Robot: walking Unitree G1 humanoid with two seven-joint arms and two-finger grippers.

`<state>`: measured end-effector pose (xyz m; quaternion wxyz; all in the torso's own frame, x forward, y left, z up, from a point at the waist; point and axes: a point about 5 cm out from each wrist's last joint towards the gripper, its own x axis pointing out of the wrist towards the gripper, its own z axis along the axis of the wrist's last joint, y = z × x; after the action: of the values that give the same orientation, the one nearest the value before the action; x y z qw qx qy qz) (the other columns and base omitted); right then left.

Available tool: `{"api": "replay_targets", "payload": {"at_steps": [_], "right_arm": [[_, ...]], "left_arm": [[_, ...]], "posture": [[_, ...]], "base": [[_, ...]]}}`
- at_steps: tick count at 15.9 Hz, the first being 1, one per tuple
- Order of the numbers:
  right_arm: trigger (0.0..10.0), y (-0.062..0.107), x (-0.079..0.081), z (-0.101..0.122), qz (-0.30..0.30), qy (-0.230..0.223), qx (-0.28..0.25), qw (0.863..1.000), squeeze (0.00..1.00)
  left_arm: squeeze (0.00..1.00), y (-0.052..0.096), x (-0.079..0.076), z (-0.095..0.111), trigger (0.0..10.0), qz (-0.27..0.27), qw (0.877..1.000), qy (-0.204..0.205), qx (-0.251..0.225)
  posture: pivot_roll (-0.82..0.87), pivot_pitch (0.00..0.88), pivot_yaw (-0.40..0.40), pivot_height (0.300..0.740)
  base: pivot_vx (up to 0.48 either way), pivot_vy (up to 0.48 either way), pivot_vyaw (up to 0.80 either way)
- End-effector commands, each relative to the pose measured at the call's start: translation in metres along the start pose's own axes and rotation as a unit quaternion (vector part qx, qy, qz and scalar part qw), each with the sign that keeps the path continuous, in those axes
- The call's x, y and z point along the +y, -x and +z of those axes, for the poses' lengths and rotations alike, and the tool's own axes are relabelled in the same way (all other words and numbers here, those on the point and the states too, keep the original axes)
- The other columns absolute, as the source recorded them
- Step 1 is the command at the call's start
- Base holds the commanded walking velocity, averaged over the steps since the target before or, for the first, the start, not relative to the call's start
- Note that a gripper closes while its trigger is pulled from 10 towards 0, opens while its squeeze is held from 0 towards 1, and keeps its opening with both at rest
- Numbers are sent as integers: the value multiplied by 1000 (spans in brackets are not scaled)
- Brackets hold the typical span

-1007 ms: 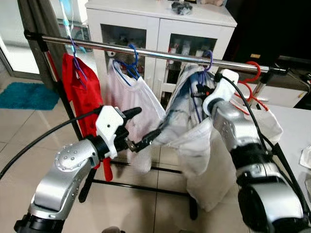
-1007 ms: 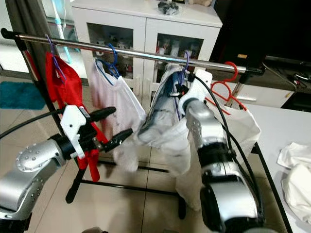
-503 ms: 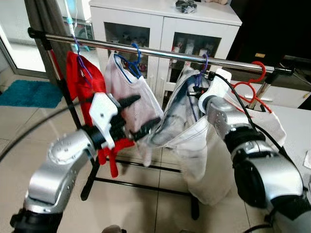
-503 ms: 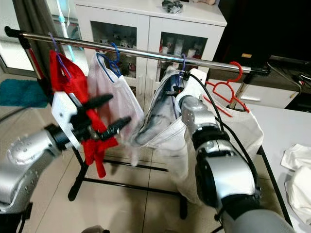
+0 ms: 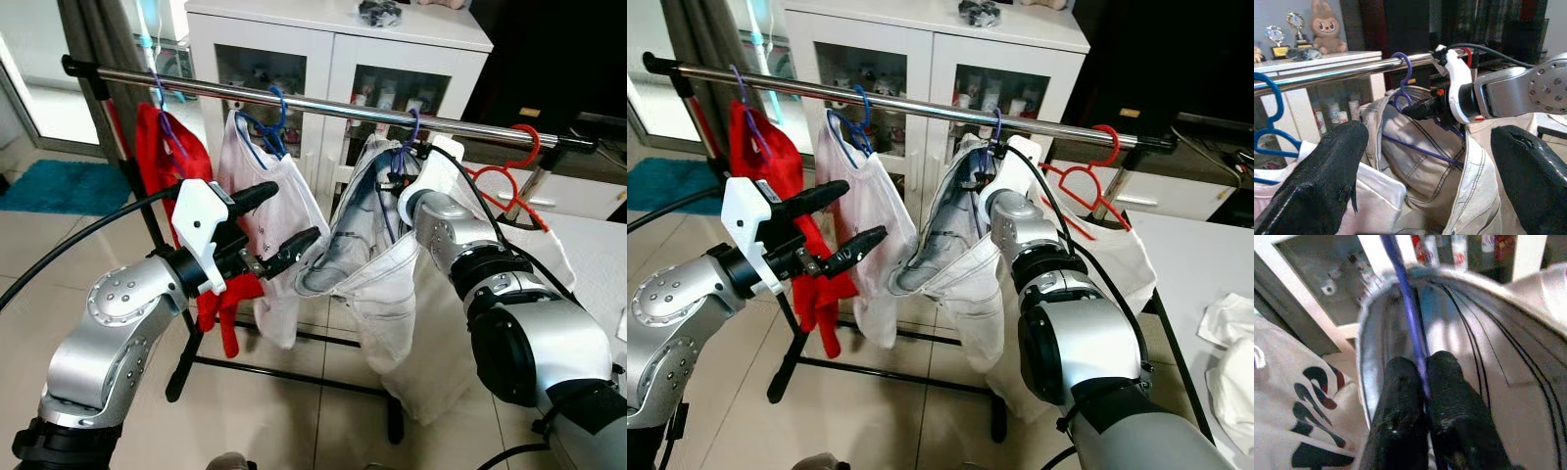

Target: Hang hanger

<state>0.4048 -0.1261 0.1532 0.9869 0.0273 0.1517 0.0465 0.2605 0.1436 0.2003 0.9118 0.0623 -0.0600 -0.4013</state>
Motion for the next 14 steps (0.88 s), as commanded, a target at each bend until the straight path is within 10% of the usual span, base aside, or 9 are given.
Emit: {"api": "replay_targets", "payload": {"at_steps": [1, 5, 10, 14], "right_arm": [[10000, 0, 0, 10, 6, 6, -22, 1000, 1000], [10000, 12, -6, 14, 98, 4, -87, 991, 1000], [10000, 63, -7, -5, 173, 48, -120, 976, 1000], [10000, 116, 3, -6, 211, -19, -164, 963, 1000]], "left_arm": [[0, 0, 0, 7, 10000, 2, 1000, -11, -12], [0, 4, 10, -8, 10000, 50, 998, -4, 31], [0, 14, 29, -35, 10000, 168, 981, -12, 93], [0, 19, 21, -40, 10000, 212, 973, 5, 86]], "posture": [[99, 0, -58, 740], [81, 0, -56, 740], [51, 0, -40, 740], [32, 0, -40, 740]], "base": [[0, 0, 0], [0, 0, 0], [0, 0, 0], [0, 0, 0]]}}
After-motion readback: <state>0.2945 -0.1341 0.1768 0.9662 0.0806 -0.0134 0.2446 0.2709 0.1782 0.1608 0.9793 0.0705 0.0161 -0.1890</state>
